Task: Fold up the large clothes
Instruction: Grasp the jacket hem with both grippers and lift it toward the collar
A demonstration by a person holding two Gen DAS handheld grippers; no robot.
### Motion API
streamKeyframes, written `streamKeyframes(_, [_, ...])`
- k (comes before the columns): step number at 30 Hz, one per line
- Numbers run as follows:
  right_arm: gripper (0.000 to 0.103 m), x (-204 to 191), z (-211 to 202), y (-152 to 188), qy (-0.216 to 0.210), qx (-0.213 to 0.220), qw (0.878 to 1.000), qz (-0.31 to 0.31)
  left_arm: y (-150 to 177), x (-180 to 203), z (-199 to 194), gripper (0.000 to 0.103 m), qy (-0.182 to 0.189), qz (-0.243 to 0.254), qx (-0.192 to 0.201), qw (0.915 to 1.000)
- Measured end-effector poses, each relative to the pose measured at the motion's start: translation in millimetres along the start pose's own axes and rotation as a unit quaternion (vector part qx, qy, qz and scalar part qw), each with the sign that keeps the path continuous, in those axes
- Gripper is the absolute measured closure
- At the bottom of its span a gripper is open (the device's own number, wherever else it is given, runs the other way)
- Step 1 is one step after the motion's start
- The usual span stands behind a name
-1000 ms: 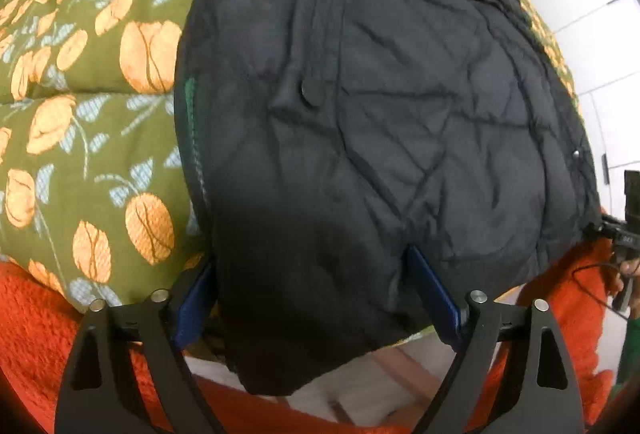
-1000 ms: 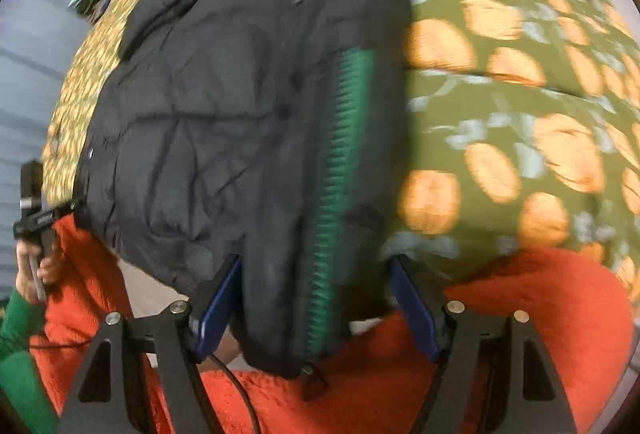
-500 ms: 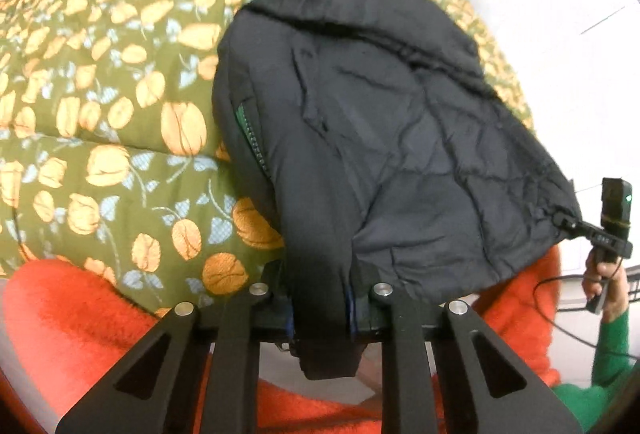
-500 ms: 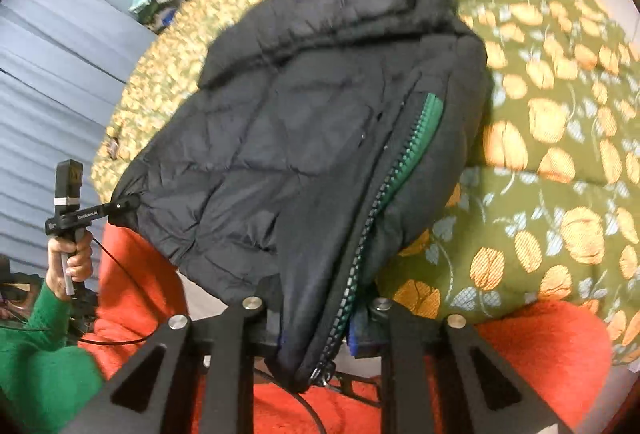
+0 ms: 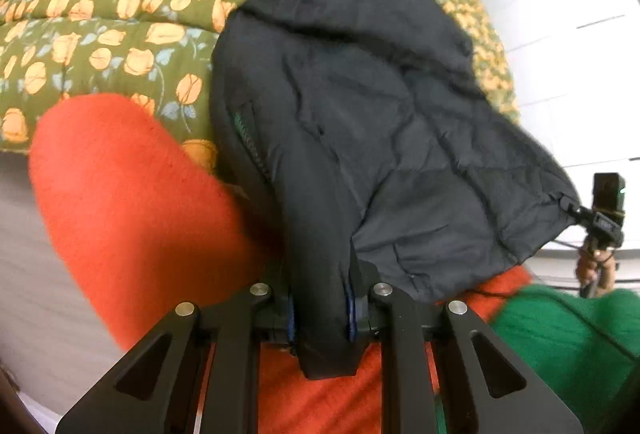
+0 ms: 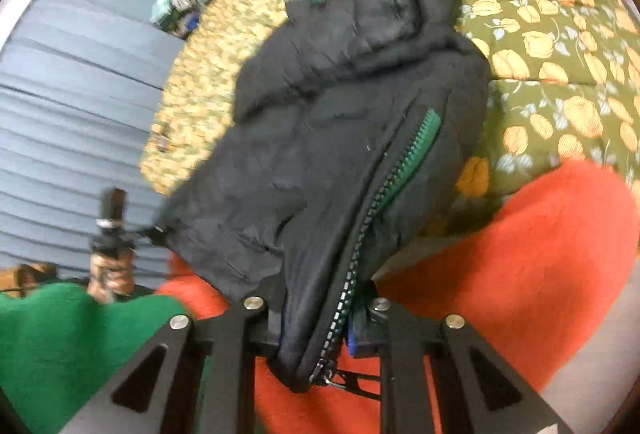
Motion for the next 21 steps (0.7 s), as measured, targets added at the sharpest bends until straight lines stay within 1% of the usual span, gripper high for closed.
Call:
streamKeyframes(2, [0.084, -7.4, -12.1, -7.4, -0.016, 0.016, 1.0, 0.007, -18.7, 4.7, -16.9, 0.087, 0.016, -0.009, 0.025, 0.9995])
streamKeyframes(3, [0.084, -12.3, -14.0, -15.0, -0.023, 0.027, 0.999, 0.007, -34.4, 8.2, -24.5, 0.087, 0.031, -0.012, 0.046, 0.9984])
streamKeyframes(4, [0.084, -15.1, -13.8, -24.3, -0.029, 0.039, 0.999, 0.006, -53.2, 12.2, -28.7, 0.087, 0.045, -0.011, 0.068, 0.9966])
streamKeyframes(5, [0.084, -15.2, -13.1, -39.1, -0.039, 0.056, 0.998, 0.003, -66.0, 14.8, -31.0, 0.087, 0.053, -0.009, 0.082, 0.9952])
streamKeyframes(7, [0.084, -11.1, -5.1, -67.4, -0.045, 0.081, 0.996, -0.004, -110.5, 23.2, -23.2, 0.087, 0.072, 0.0, 0.117, 0.9905])
streamKeyframes(8, [0.084, -7.3, 0.2, -85.4, -0.044, 0.097, 0.994, -0.011, -125.1, 24.9, -16.8, 0.087, 0.073, 0.005, 0.127, 0.9891])
streamKeyframes(9, [0.084, -1.3, 7.6, -104.6, -0.046, 0.108, 0.993, -0.015, -146.2, 25.9, -5.8, 0.087, 0.072, 0.007, 0.139, 0.9876])
streamKeyframes(10, [0.084, 5.7, 12.8, -119.5, -0.05, 0.116, 0.992, -0.017, -166.8, 25.0, 8.7, 0.087, 0.073, 0.006, 0.145, 0.9867])
streamKeyframes(11, [0.084, 12.8, 26.3, -141.1, -0.052, 0.127, 0.99, -0.02, -177.3, 22.5, 17.3, 0.087, 0.072, 0.005, 0.149, 0.9863])
streamKeyframes(12, [0.084, 21.9, 41.6, -161.3, -0.05, 0.137, 0.989, -0.015, -191.5, 20.5, 30.8, 0.087, 0.065, 0.002, 0.153, 0.9861])
streamKeyframes(13, [0.084, 29.4, 53.0, -174.1, -0.053, 0.138, 0.989, -0.01, -207.7, 18.9, 48.6, 0.087, 0.056, -0.002, 0.155, 0.9863])
streamKeyframes(15, [0.084, 50.0, 80.5, -199.8, -0.046, 0.147, 0.988, 0.008, -225.3, 13.8, 75.2, 0.087, 0.04, -0.003, 0.158, 0.9866])
streamKeyframes(16, [0.084, 59.5, 92.4, -207.6, -0.045, 0.147, 0.988, 0.016, -236.0, 9.4, 92.1, 0.086, 0.028, -0.011, 0.158, 0.987])
streamKeyframes(18, [0.084, 81.7, 120.6, -222.9, -0.03, 0.152, 0.987, 0.032, -241.1, 0.4, 113.0, 0.082, 0.011, -0.022, 0.156, 0.9874])
streamKeyframes(19, [0.083, 93.0, 132.5, -226.5, -0.027, 0.157, 0.986, 0.047, -246.7, -4.9, 126.4, 0.078, 0.002, -0.033, 0.151, 0.988])
streamKeyframes(20, [0.082, 104.8, 144.4, -229.8, -0.028, 0.156, 0.985, 0.069, -248.0, -9.6, 135.1, 0.073, 0.002, -0.04, 0.144, 0.9888])
streamKeyframes(21, [0.078, 115.0, 154.0, -232.3, -0.032, 0.152, 0.983, 0.094, -251.6, -14.7, 144.8, 0.07, 0.007, -0.052, 0.134, 0.9896])
Point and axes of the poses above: each gripper's, at about its wrist camera, not at the fingertips, and z roughly the way its jaws point, x to its right, y to its underside, the point moved 1 cm from there along z, roughly the way its jaws point, and after that the axes turned 12 degrees about x, right-handed, at the moved point
